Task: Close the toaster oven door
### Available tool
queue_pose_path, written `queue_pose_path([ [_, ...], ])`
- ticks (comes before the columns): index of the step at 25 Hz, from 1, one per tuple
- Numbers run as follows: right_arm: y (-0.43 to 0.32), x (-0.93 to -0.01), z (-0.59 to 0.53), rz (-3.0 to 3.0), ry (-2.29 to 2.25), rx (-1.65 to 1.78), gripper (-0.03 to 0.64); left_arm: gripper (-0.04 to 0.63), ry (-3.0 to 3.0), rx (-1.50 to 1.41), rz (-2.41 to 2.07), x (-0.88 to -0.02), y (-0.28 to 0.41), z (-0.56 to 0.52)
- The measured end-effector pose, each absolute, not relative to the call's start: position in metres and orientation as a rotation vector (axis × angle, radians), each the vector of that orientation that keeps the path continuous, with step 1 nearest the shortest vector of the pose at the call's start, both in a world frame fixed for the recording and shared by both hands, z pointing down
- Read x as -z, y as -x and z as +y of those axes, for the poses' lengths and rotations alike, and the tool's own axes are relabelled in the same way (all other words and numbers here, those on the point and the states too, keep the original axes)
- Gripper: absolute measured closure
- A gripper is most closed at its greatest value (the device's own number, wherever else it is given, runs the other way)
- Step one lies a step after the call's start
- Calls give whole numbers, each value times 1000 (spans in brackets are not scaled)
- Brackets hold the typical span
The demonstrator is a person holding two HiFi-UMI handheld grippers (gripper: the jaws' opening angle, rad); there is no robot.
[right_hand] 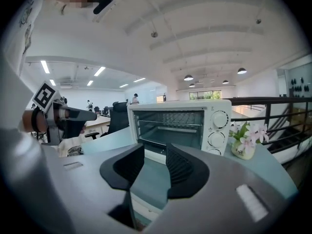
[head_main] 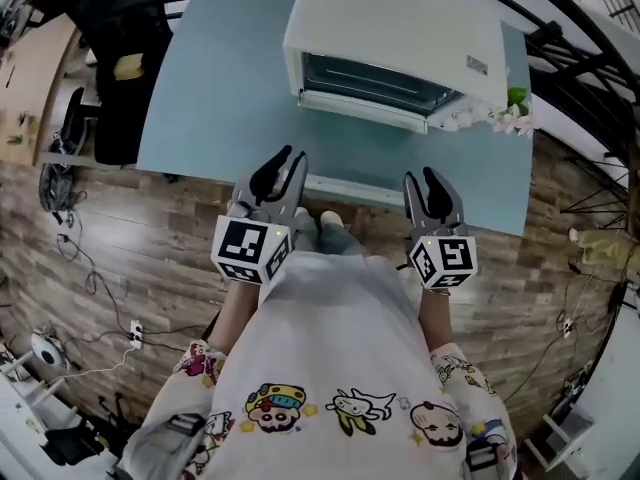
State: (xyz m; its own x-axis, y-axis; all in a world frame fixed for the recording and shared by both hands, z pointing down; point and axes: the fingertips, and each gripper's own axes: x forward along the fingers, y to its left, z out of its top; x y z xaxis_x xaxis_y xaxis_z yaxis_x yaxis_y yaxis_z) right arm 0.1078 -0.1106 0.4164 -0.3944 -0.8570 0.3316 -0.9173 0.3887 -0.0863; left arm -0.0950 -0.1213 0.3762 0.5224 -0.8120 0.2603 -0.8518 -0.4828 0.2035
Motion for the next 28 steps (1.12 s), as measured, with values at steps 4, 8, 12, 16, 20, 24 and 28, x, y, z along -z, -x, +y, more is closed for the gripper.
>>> queue_pose_path([
  [4,-108,-414,-100,-2338,-1707,-383,480,516,-2518,-205,-1281,-379,100,-125],
  [8,-110,-416,-89,-2274,-1811,-396,480,517,-2552,-228,-1209,-384,108,-126],
  [12,-110,-419,-82,-2251,-1861,-407,480,516,-2562,-247,-1183,-390,113,-124],
  [16,-115,-422,-77,-2245,-1889,-413,480,515,-2570,-264,-1162,-393,108,-123],
  [20,-125,-418,-74,-2242,-1898,-413,480,517,-2573,-262,-1147,-390,98,-121],
  [24,-131,-415,-75,-2244,-1894,-421,480,515,-2571,-260,-1129,-390,87,-120],
  [28,-132,-419,-75,-2248,-1879,-436,480,516,-2575,-262,-1109,-391,78,-120],
])
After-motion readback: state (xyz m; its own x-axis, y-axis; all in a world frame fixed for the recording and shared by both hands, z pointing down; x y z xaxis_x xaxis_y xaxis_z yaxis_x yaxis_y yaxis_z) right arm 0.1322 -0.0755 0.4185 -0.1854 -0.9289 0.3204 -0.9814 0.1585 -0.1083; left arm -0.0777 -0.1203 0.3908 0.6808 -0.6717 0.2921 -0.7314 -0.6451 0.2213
